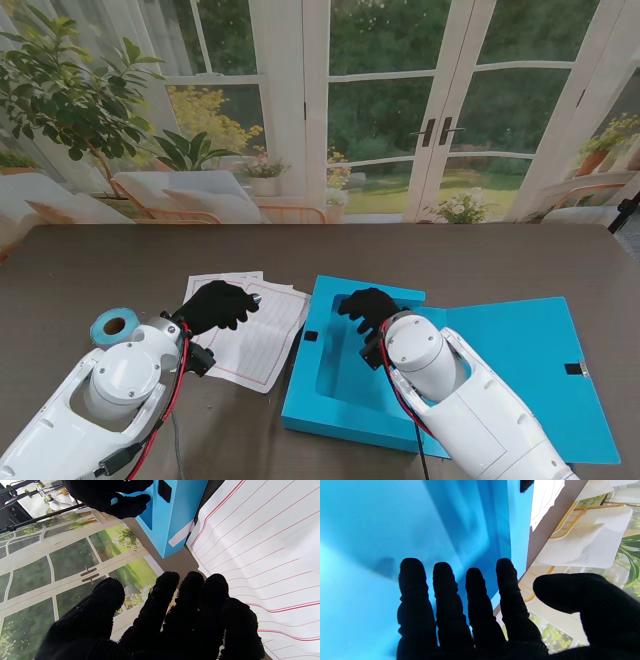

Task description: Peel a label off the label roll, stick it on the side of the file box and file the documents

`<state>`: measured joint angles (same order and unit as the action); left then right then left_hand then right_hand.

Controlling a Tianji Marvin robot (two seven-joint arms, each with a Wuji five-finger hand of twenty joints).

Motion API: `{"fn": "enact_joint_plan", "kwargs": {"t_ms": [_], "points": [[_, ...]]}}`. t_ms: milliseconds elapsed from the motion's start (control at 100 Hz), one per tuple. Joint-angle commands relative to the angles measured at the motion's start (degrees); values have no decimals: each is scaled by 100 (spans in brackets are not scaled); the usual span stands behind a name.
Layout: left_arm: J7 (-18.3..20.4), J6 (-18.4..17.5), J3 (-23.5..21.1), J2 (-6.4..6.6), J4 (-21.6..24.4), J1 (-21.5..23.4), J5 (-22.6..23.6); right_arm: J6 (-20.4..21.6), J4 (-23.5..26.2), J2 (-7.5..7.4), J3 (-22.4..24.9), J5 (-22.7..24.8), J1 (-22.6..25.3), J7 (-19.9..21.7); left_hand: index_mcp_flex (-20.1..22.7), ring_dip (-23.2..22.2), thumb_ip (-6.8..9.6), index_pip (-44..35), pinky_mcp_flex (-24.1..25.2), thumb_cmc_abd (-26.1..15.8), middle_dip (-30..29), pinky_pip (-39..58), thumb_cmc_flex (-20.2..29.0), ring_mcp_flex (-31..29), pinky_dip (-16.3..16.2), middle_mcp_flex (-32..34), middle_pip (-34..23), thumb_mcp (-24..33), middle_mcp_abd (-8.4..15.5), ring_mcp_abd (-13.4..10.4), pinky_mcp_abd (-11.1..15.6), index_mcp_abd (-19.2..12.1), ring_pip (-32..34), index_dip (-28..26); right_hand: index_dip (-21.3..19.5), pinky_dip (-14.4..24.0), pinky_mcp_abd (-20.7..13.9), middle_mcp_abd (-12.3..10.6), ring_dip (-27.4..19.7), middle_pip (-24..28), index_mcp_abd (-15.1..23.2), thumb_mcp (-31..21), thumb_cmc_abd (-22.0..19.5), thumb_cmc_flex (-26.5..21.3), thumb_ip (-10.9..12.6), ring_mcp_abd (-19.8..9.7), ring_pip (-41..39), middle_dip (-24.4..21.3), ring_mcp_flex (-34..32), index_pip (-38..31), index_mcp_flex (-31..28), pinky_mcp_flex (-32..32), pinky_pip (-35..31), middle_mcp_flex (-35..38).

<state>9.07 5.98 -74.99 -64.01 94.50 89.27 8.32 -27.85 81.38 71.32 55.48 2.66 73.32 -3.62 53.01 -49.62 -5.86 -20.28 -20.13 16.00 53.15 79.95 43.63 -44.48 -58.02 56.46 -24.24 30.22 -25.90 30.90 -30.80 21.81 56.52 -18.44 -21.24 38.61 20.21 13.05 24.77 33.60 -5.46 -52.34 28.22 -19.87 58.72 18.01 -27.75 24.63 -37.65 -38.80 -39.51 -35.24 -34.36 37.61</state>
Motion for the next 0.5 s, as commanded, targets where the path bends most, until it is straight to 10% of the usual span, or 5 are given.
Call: {"fn": "enact_joint_plan", "kwargs": {"t_ms": [0, 490], "points": [[115, 8, -5, -4, -5, 5, 0, -22, 151, -4, 28, 38, 70, 29, 106, -88, 181, 17, 190, -220, -3, -181, 102, -47, -39, 116, 41, -155, -216, 455, 165, -22, 65, -37, 55, 214, 151, -10, -8, 70, 120, 99, -122, 178, -146, 63, -133, -88, -176, -67, -164, 2289, 25, 217], [113, 67, 55, -6, -103, -58, 54, 905, 1032, -274, 531, -212, 661, 480, 46, -79, 185, 74, 216, -212, -38, -196, 105, -7, -35, 80, 98, -151, -212, 452, 183, -42, 37, -13, 207, 55, 0, -450, -68, -218, 747, 170, 110, 517, -389, -326, 194, -72, 351, 415, 787, 2665, -370, -593]]}}
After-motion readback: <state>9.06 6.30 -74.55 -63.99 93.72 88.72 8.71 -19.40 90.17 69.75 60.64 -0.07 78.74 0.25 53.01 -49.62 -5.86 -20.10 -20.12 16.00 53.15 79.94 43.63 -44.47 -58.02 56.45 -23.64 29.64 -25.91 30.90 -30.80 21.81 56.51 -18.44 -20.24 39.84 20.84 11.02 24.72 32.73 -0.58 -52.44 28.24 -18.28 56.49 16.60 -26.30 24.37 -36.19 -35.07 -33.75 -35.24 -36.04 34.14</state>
